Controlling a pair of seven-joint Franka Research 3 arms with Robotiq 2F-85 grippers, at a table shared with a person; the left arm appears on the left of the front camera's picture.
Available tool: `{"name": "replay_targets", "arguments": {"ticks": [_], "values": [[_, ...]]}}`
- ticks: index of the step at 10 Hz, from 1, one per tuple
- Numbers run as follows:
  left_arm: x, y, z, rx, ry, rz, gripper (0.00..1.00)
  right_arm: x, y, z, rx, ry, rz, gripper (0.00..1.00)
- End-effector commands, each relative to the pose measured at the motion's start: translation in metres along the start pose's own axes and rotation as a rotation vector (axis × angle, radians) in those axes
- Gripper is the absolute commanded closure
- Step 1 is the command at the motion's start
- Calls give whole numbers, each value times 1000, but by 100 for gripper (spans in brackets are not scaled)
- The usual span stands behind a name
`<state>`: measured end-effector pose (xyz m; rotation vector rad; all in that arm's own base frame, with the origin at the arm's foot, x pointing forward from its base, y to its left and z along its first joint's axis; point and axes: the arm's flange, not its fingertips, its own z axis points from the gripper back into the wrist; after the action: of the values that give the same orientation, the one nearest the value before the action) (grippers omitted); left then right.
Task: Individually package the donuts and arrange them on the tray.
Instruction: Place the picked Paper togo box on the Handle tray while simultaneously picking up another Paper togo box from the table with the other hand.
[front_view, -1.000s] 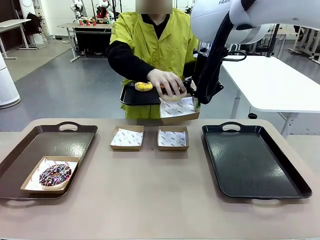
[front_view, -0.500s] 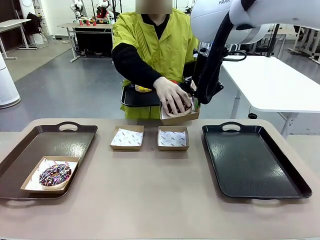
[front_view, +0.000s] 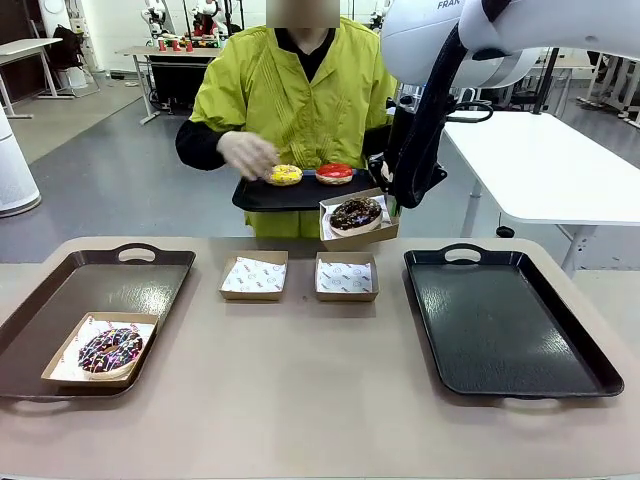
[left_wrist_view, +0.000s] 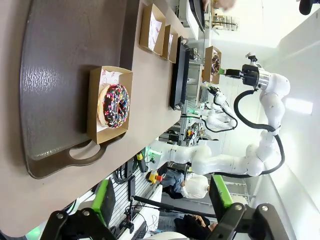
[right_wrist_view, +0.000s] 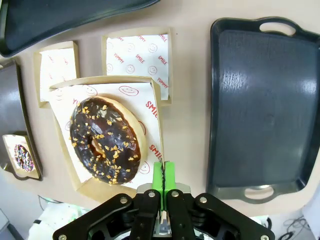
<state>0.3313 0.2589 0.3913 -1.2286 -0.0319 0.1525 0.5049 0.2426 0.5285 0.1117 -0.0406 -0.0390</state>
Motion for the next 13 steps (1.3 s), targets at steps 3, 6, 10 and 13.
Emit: {"name": "replay_targets", "arguments": {"ticks": [3, 6, 10, 13], "values": [[28, -57, -31, 201, 70, -9, 1, -21, -67, 5, -72, 26, 34, 99], [72, -136, -85, 414, 110, -35, 1, -51, -146, 2, -76, 34, 20, 99], [127, -212, -181, 638, 99, -76, 1, -86, -201, -33, -62, 14, -44, 99], [151, -229, -253, 808, 87, -129, 1, -98, -208, -65, -78, -7, -75, 99]]}}
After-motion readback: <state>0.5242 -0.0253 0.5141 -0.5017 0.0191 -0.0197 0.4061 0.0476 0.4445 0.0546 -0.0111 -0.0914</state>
